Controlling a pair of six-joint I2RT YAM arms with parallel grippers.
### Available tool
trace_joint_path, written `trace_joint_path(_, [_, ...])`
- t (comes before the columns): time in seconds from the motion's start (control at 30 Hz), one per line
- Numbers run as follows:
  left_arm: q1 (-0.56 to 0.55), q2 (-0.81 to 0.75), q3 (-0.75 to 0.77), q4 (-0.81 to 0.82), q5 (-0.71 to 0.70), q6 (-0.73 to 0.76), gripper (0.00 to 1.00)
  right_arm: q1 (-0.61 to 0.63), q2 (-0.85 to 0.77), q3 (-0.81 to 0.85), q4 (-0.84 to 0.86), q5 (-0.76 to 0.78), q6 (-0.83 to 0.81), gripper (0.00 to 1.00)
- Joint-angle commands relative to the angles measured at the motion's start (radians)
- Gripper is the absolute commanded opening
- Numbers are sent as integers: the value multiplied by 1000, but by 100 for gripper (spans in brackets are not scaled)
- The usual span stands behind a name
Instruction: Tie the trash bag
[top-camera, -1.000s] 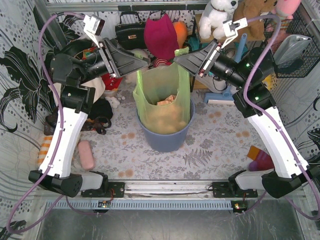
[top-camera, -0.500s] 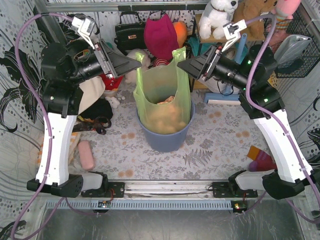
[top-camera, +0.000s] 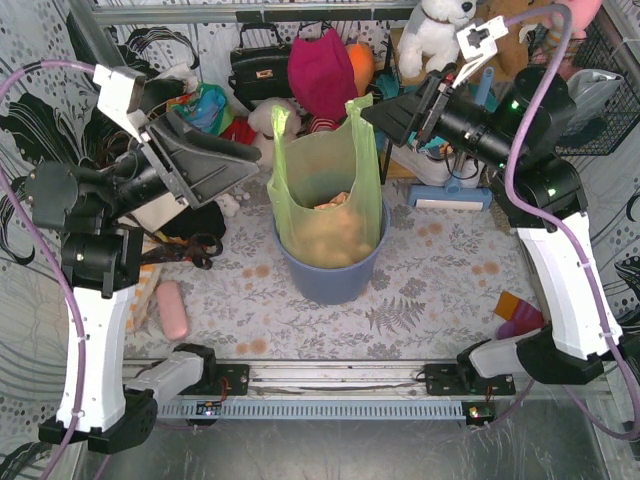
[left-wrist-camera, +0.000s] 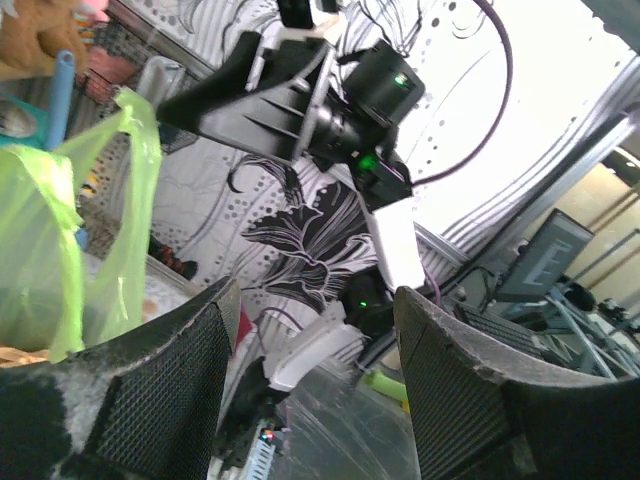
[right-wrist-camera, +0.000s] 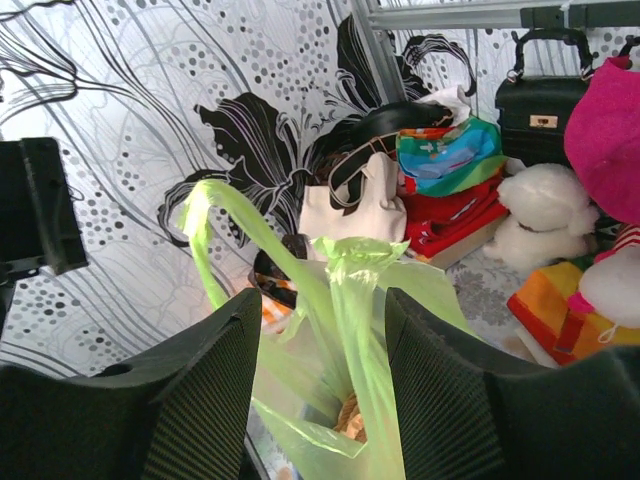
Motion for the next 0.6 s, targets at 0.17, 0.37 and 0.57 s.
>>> trace_joint_path(0.17, [-158,-46,-115,44,-54,-16,71,-2,116,172,-120,9,-62,50])
trace_joint_path(0.37, [-494,-27,-158,-113,-398,210,68,-3,118,179,-134,2,-41,40])
trace_joint_path(0.57, [-703,-24,-202,-11,-683,346,67,-2,108,151,-117,-5,-13,25])
